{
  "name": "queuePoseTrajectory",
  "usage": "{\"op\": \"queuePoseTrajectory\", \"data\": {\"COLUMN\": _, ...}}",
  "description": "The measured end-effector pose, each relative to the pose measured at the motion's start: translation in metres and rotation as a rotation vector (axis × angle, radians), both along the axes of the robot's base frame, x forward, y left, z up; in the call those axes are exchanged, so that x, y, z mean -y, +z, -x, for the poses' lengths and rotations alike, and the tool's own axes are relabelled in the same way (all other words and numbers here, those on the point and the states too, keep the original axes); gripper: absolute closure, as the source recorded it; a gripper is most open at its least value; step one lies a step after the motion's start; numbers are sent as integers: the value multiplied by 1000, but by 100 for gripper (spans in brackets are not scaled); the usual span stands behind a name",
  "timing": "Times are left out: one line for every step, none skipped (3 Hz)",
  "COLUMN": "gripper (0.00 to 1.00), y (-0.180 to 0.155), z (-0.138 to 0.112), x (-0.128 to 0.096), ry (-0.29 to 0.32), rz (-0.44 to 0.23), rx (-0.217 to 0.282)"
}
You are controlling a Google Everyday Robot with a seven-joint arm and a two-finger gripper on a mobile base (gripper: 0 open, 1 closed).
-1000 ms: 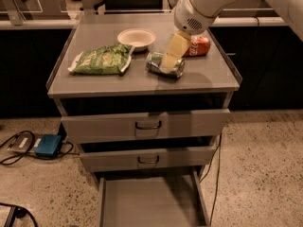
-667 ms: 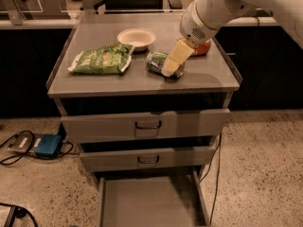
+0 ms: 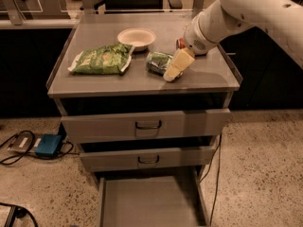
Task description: Place green can into bottom drawer
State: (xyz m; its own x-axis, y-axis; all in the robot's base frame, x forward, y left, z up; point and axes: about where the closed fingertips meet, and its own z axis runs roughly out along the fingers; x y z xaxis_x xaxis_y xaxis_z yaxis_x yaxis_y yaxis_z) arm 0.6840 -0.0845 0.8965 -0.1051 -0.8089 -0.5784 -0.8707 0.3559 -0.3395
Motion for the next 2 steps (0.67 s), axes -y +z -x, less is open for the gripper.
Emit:
{"op": "queuePoseTrajectory", "data": {"gripper": 0, "y": -25, "z": -15, "x": 0, "ry": -24, "rz": -10, "rx": -34}}
{"op": "queuePoseTrajectory", "data": {"gripper": 0, "y": -58, "z": -31, "x": -11, "ry": -37, "rz": -23, "rx": -92}}
